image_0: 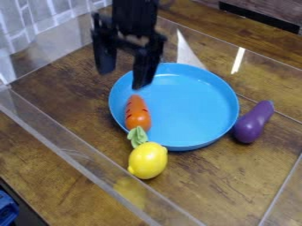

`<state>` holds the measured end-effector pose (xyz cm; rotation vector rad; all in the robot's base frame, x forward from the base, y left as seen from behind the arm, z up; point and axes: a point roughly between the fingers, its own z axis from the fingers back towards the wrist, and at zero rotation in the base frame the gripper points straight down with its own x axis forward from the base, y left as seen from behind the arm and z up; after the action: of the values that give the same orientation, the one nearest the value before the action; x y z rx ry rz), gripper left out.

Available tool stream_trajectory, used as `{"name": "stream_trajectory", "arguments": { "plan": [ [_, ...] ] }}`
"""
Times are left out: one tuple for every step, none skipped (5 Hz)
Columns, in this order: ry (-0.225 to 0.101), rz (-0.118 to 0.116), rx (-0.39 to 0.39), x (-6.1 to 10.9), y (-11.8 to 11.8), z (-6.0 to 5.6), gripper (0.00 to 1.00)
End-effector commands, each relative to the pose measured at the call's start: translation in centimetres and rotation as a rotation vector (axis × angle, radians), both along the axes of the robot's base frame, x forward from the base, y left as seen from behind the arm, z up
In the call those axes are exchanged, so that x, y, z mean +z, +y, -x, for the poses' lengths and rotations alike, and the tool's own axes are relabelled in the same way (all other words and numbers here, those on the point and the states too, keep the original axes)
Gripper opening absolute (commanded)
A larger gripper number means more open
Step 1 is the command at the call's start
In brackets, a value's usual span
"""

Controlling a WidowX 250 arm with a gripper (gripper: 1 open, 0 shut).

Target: Remove the carrot from the blue tray and put it on the table

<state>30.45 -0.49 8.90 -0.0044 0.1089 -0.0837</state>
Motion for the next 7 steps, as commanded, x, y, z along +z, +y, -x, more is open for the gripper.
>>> {"name": "stream_trajectory", "arguments": {
  "plan": [
    [-0.063,0.006,0.054,-0.7,-0.8,0.0,1.0],
    [-0.076,0.019,0.073,-2.6,-2.3,0.1,1.0],
    [-0.083,0.031,0.082,-3.8,-2.6,0.0,1.0],
    [-0.107,0.049,0.101,-3.0,-2.2,-0.3,1.0],
    [-0.129,0.061,0.109,-2.5,-1.9,-0.9,1.0],
    [-0.151,0.08,0.093,-2.6,-1.6,-1.9,1.0],
    [-0.17,0.087,0.077,-2.7,-1.2,-2.7,1.0]
  ]
}}
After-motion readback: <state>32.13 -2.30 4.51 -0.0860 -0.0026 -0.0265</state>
